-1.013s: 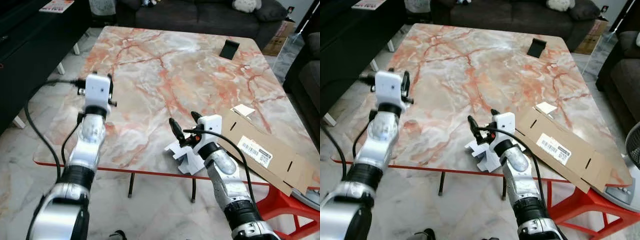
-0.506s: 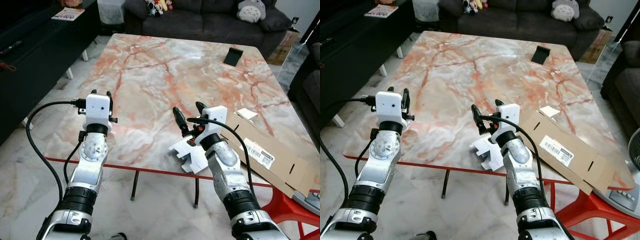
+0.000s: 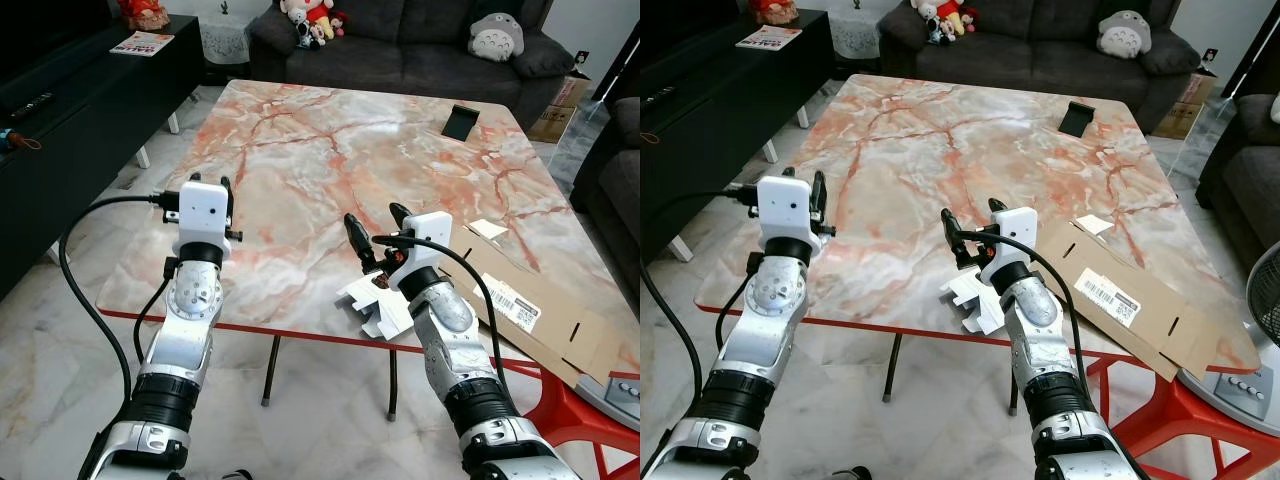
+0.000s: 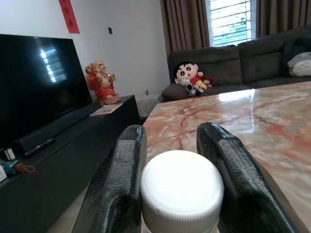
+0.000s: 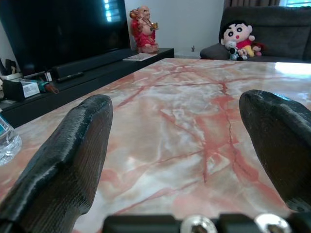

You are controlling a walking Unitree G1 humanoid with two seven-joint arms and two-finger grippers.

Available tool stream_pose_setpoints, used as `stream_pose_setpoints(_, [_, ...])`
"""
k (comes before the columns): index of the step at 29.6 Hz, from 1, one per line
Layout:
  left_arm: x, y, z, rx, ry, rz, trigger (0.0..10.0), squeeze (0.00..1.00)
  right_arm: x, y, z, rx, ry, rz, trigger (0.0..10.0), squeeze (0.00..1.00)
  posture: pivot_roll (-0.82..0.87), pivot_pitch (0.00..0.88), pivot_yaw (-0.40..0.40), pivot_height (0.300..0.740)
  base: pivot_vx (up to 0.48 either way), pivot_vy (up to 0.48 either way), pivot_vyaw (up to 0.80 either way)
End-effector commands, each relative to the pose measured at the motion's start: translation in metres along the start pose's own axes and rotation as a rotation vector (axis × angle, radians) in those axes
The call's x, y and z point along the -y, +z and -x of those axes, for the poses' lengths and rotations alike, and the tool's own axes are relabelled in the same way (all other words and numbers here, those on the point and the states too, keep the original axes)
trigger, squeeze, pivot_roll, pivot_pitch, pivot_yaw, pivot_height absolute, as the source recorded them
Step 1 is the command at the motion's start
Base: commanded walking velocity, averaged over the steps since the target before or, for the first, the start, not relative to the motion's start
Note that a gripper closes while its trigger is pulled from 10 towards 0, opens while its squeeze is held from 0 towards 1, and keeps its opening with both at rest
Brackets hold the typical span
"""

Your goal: Picking trash to rubbish bin

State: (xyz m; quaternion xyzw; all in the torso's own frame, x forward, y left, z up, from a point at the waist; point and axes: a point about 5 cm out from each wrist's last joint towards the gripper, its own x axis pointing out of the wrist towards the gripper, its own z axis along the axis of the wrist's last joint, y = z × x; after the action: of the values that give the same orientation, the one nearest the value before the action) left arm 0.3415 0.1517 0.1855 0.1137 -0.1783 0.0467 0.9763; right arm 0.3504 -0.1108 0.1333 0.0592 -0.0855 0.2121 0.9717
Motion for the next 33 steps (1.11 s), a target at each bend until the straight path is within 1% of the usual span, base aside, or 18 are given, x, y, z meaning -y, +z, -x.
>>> stream_pose_setpoints(1, [0.001,0.008,-0.001,0.031,0.0,-0.011,10.0,0.0,0.004,0.006,-0.003,0.023,-0.012,0.002,10.0,0.0,0.0,0.008,-0.058,0.74,0.0,0.0,0.0])
stream_pose_setpoints(9, [0.003,0.012,-0.001,0.029,-0.004,-0.012,10.0,0.0,0.004,0.005,-0.002,0.021,-0.008,0.009,10.0,0.0,0.0,0.008,-0.058,0.74,0.0,0.0,0.0])
stream_pose_setpoints(20, [0.011,0.014,0.0,0.039,-0.026,-0.001,10.0,0.0,0.007,0.003,0.0,0.018,-0.017,0.009,10.0,0.0,-0.01,0.0,-0.051,0.74,0.0,0.0,0.0])
stream_pose_setpoints(29, [0.012,0.016,-0.001,0.042,-0.031,0.004,10.0,0.0,0.009,0.002,0.0,0.016,-0.021,0.01,10.0,0.0,-0.01,0.0,-0.054,0.74,0.0,0.0,0.0])
stream_pose_setpoints(33, [0.01,0.017,0.0,0.043,-0.027,0.003,10.0,0.0,0.01,0.002,0.001,0.014,-0.023,0.01,10.0,0.0,0.0,0.003,-0.057,0.74,0.0,0.0,0.0])
